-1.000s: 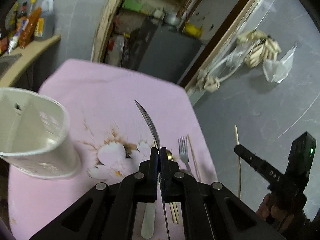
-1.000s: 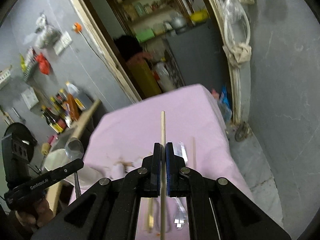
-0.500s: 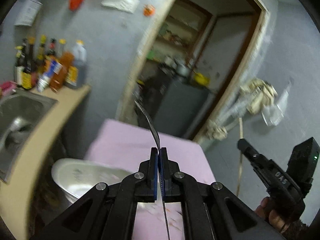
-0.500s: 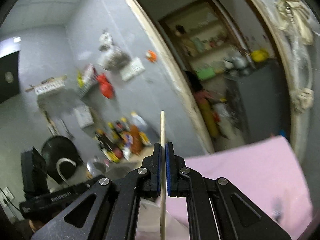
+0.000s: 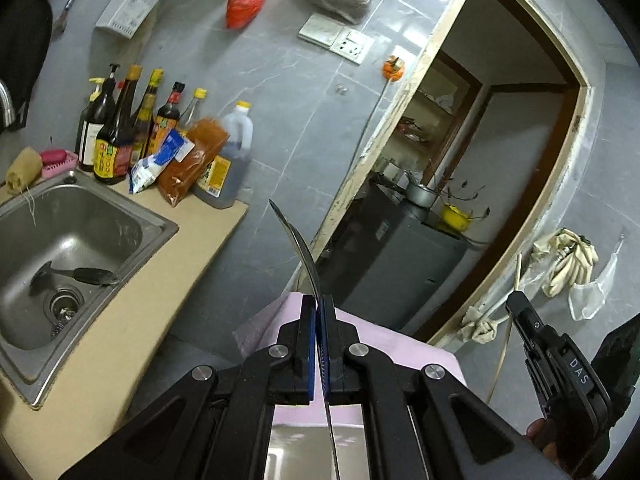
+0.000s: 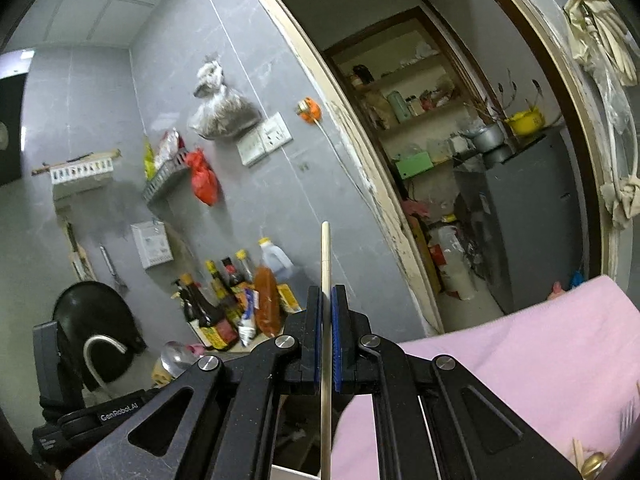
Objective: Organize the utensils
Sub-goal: 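Carry the spoon into the white basket with the left tool while the right tool drops the chopstick in, then withdraw both open tools from the basket back toward the utensils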
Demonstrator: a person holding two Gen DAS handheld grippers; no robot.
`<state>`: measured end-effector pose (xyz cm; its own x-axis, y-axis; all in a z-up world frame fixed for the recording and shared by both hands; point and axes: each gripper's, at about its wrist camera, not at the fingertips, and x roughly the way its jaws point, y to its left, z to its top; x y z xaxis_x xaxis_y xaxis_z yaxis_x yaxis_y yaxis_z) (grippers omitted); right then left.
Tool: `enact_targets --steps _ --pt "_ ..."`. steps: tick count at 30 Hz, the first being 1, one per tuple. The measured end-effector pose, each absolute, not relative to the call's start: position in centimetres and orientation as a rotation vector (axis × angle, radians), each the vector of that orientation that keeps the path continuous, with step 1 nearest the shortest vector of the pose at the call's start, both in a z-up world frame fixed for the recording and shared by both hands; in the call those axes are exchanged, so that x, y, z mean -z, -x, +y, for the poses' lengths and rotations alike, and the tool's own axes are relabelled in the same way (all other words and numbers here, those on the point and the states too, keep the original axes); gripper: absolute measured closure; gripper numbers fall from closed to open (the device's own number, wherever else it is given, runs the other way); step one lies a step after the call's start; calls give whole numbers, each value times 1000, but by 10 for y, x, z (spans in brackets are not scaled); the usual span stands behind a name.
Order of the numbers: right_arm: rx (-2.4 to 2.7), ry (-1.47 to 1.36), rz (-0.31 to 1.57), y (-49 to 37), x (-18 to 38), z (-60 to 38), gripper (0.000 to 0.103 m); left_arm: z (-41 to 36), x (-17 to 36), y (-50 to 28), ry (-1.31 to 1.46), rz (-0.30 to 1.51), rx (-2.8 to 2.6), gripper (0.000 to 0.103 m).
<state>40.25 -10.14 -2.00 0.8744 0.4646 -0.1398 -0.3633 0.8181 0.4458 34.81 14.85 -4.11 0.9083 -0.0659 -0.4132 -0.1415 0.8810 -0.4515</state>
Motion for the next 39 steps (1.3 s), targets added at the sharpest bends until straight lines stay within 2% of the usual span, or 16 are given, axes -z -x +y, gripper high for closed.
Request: enact_targets --steps 11,26,27,29,31,32,33,37,39 --pt "-437 -372 305 -409 50 -92 99 129 68 -348 390 448 -74 100" --pt "-458 -310 397 -391 61 -109 98 119 67 -336 327 529 -55 99" --pt "-458 -311 401 -390 62 -110 97 118 66 -335 323 537 -50 97" --pt "-461 -312 409 -386 62 -115 94 117 66 -331 313 554 -49 86" --pt "-460 -313 416 -383 62 -120 87 115 66 -326 316 548 -49 61" --pt "-461 -318 419 -381 62 -123 85 115 65 -323 323 537 -51 57" --pt "-461 -320 419 -379 62 -125 84 114 65 -320 332 529 -55 53" --pt "-454 -300 402 -368 53 -137 80 108 61 -313 329 539 -67 52" --pt "-445 -292 386 -362 47 -144 67 102 56 -309 319 529 -69 47"
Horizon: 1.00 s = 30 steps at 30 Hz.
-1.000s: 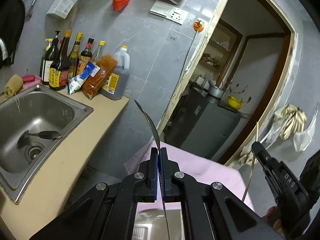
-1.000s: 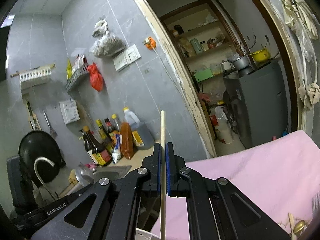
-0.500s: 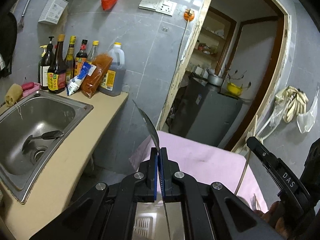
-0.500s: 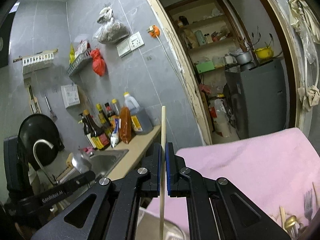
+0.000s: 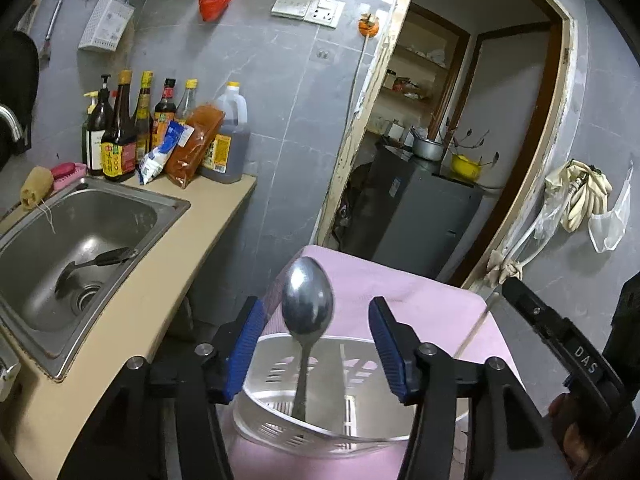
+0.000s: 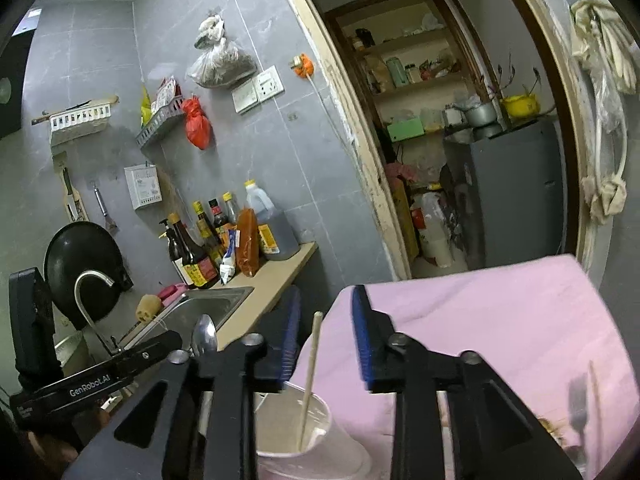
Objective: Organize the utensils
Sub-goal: 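Withdraw both open tools from the basket back toward the utensils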
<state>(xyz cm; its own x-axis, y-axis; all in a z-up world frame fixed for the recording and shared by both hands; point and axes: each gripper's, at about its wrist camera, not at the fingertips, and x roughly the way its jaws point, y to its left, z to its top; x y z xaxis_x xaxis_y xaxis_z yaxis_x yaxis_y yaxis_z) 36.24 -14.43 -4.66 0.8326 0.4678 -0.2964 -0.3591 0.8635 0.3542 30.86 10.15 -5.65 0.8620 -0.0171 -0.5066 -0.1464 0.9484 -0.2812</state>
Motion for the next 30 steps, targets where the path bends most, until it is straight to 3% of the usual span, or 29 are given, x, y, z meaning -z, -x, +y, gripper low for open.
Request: enact_targets --steps 7,10,15,30 --pt "-387 -257 317 -338 17 -184 45 72 33 -291 284 456 -83 23" --pt "-357 -228 288 -327 4 -203 23 55 22 -285 259 417 -85 13" --pt "-296 -173 245 -308 -12 -239 6 22 9 -274 224 362 -80 6" --pt "-148 -77 235 -283 -12 -331 2 -70 14 -266 159 322 -21 3"
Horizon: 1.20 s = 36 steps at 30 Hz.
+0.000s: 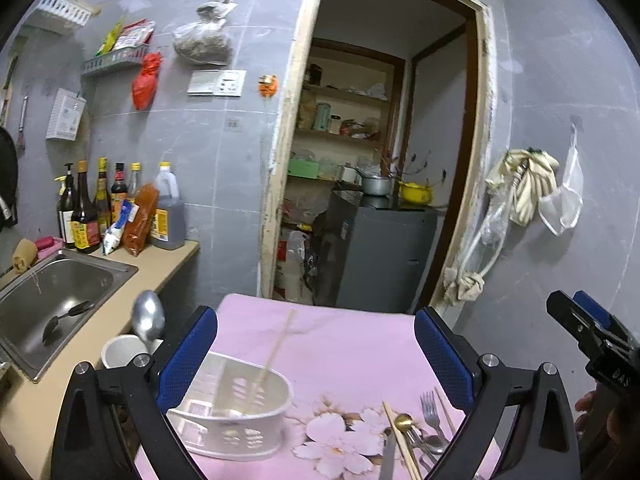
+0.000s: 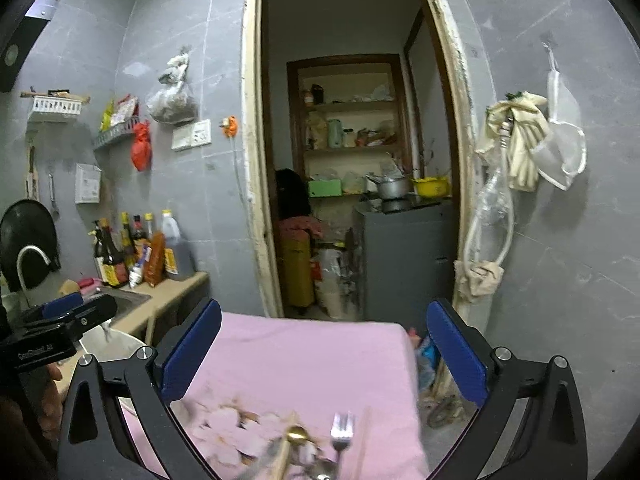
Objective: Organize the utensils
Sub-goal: 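Withdraw both open tools from the basket back toward the utensils, then grasp a silver utensil with the left tool while the right tool grasps another chopstick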
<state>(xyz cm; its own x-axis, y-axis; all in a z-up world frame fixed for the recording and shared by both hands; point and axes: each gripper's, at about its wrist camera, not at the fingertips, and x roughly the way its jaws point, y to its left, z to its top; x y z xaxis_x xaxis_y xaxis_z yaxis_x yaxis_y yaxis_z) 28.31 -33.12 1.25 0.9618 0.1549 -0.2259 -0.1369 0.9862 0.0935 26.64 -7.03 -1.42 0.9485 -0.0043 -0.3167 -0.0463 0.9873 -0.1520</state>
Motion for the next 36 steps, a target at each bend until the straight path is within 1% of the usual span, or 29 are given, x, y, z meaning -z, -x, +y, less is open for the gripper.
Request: enact_targets --steps 6,18,20,23,25,26,28,29,30,31,32,33,34,36 --pt "-98 -98 320 -295 19 -357 2 -94 41 -274 128 396 10 3" --pt "-51 -125 583 -328 111 -382 2 -135 128 -306 65 721 118 4" --pt "-57 -125 612 -333 121 -383 2 -140 139 -308 54 753 131 6" --pt "-68 -127 666 -342 137 -384 2 -148 153 -315 32 812 152 17" --pt "-80 -134 700 -348 147 -384 3 -152 161 -320 28 849 167 27" --pt "-84 -134 709 -350 152 -384 5 -154 166 -322 29 866 176 29" --pt "-106 -133 740 -355 162 -383 12 -158 173 -325 23 896 180 35" --pt "-114 -133 750 -358 165 -382 20 -159 177 -327 15 912 176 37" --pt "-127 -135 766 -360 170 -381 30 -161 180 -329 13 923 177 42" --pt "-134 -136 777 -363 173 -380 35 -162 183 -330 12 932 176 45" --pt "-146 -140 792 -366 178 -379 42 -163 186 -332 11 943 174 46" --pt "-152 -141 798 -367 179 -378 47 -166 188 -333 9 952 175 48" --pt "-159 -143 806 -369 182 -377 49 -167 190 -333 7 959 176 50" --pt "-170 -147 818 -372 186 -376 56 -171 192 -334 -13 966 172 51"
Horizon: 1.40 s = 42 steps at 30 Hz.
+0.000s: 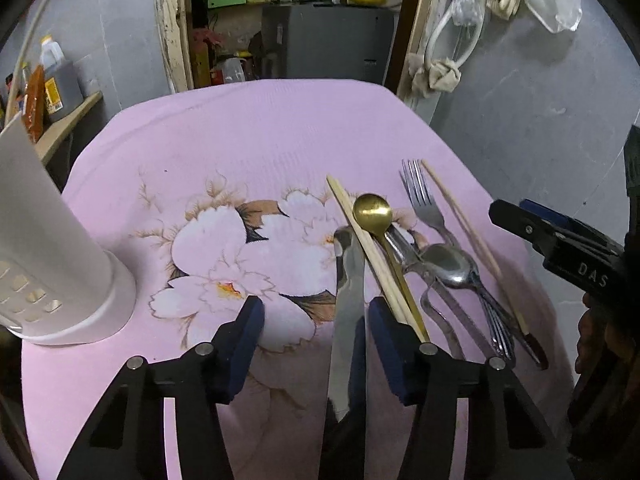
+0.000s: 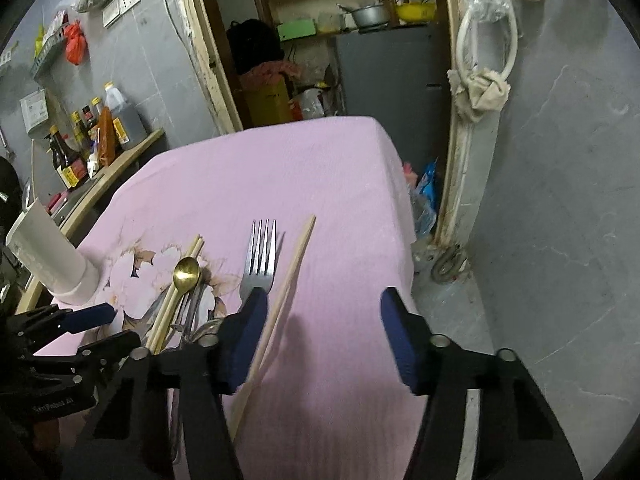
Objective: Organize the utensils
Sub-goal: 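Grasp a silver utensil with the left tool while the right tool grasps another chopstick, then lower the silver utensil into the basket with the left tool while the right tool drops its chopstick in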
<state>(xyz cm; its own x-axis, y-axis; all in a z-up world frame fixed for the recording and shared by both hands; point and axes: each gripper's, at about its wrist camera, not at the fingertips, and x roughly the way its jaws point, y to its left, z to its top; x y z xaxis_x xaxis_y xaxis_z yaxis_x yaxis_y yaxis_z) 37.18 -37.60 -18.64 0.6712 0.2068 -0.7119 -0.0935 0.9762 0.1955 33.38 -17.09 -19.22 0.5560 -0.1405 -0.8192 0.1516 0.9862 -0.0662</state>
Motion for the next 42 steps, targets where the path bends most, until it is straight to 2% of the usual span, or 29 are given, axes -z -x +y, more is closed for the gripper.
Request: enact_targets --steps 5,14,16,18,20,32,34,35,42 --pt "-186 -160 839 -379 194 -374 62 -179 191 -344 -83 982 171 53" --pt "-219 -140 867 -392 195 -366 68 -190 190 -365 -130 1029 229 81" --pt "-230 -126 872 -396 195 -363 72 -187 190 -366 -117 1033 218 87" --pt "-243 -99 890 -402 196 -357 80 -181 191 -366 -86 1035 189 87" --pt "-250 -68 921 -410 199 -349 83 -173 191 -367 -54 1039 153 87" --pt "-189 -23 1018 -439 186 -329 83 -179 191 -376 -105 1102 148 86" --pt "-184 -30 1024 -440 186 -331 88 -180 191 -375 -103 1096 138 87" --pt "-176 -32 1032 -440 186 -331 97 -179 191 -374 -95 1089 134 87" --pt "-165 -177 1003 -426 177 -346 99 -156 185 -364 50 1043 157 88"
